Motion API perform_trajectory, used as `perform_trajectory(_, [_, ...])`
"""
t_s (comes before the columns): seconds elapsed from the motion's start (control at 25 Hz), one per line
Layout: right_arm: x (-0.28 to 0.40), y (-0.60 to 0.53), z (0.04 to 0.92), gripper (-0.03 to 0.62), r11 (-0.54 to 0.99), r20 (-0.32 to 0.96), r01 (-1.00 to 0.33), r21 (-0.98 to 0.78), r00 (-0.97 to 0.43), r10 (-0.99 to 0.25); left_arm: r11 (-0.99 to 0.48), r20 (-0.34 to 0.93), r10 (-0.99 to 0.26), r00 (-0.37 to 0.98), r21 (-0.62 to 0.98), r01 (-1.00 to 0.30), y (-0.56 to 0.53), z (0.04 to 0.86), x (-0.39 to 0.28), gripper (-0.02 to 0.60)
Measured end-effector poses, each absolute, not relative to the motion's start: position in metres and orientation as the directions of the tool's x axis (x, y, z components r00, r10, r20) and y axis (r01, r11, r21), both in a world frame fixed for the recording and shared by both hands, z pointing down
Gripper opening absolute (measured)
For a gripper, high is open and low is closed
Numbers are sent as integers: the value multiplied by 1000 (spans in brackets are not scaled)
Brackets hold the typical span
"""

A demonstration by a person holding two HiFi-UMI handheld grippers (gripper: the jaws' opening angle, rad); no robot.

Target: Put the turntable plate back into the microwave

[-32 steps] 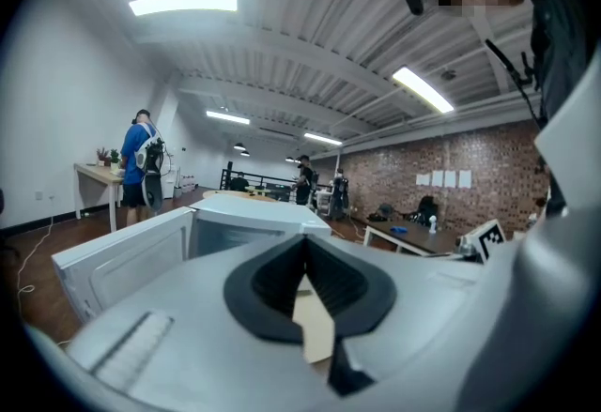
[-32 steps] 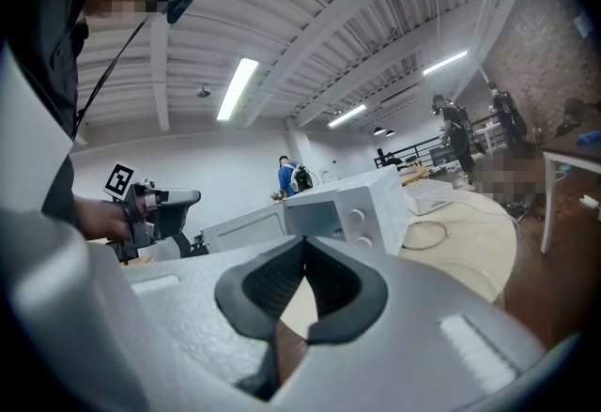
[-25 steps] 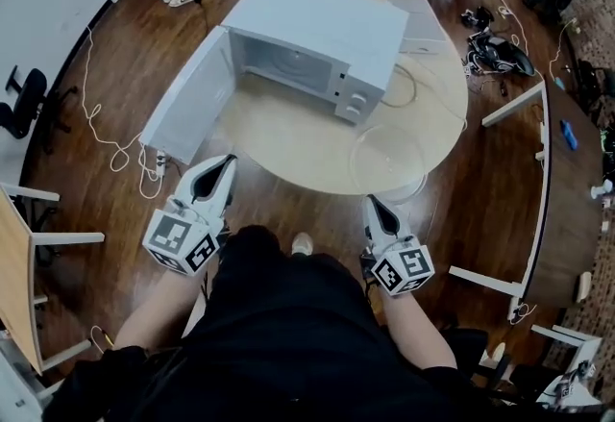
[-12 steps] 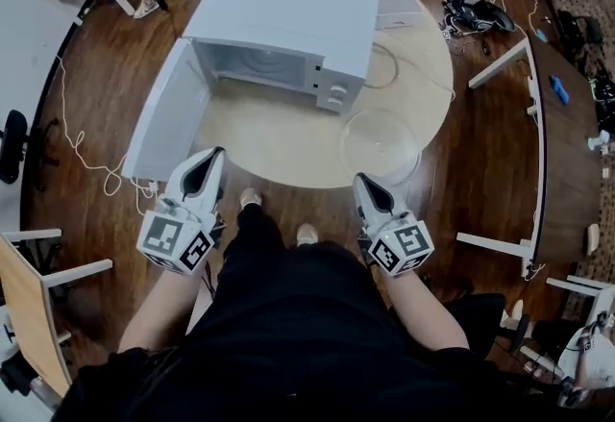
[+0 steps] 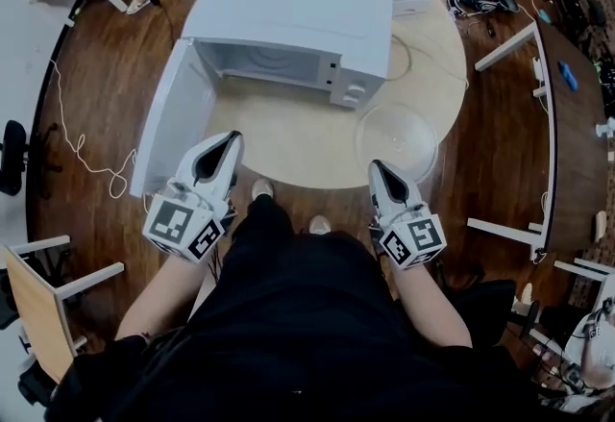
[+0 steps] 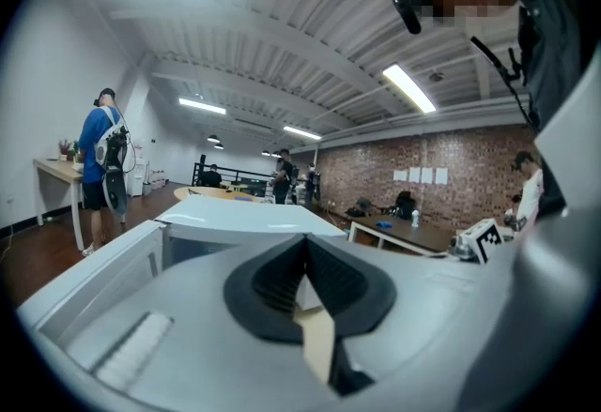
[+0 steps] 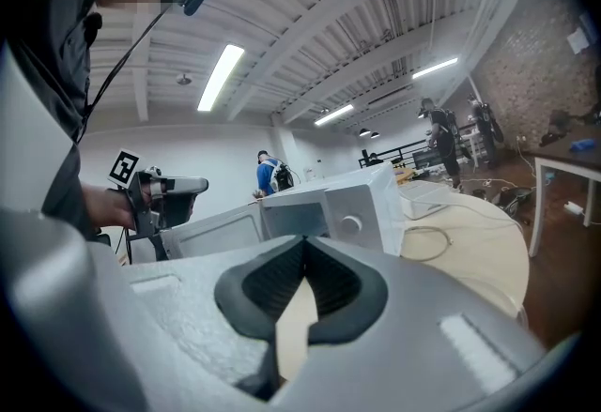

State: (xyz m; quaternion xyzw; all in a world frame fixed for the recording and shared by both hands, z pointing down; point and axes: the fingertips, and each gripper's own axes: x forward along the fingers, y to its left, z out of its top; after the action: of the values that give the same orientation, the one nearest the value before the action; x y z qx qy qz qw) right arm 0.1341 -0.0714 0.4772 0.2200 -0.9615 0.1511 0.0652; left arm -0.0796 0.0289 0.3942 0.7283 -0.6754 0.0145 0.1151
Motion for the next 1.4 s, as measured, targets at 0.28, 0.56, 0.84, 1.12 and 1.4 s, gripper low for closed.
perform_trajectory(0.28, [99,-88,476,0,832,194,-497,-247,-866,-461,-117,148,-979,137,134,-984,-3,386,-122,3])
perform_trajectory(0.56, [55,-95,472,0,796,206,-555,-242,-831,-517,-193,130,-967,219,186,-963,-32,385,-165,3])
perform_trajectory(0.84, [19,-89,469,0,757,239,-614,-223,-788,-568,-363,146,-906,397,216,-906,-49,401,-157,3])
perform_trajectory(1.12, [1,-82,466,0,724,291,-665,-183,-740,-606,-448,96,-870,484,260,-856,-58,406,-148,3])
perform_trajectory(1.4, [-1,-90,449,0,695,244,-678,-240,-735,-633,-440,53,-873,484,337,-832,-62,390,-160,3])
